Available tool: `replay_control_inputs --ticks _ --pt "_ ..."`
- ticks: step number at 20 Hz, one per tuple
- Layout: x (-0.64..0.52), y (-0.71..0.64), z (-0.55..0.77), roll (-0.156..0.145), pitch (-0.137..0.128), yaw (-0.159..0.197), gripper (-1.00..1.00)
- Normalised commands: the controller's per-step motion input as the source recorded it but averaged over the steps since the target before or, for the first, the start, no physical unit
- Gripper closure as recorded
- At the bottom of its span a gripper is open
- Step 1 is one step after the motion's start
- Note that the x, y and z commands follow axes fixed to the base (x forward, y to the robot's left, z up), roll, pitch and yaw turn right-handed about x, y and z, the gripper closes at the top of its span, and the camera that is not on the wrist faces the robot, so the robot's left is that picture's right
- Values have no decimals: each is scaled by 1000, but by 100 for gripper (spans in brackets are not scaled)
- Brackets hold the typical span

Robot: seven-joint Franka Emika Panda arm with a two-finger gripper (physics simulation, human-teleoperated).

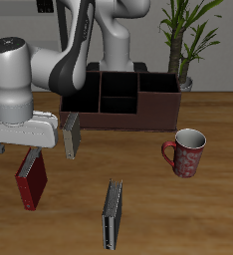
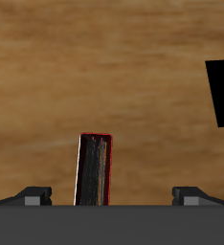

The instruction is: Place the red book into the back desk caddy's front compartment

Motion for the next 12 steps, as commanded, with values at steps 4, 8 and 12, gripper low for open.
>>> replay_control_inputs --ticks 4,8,12 --pt "88 21 -163 2 15 -15 -100" --pt "66 33 -193 -1 21 1 -100" --pt "57 58 -223 17 31 -23 -100"
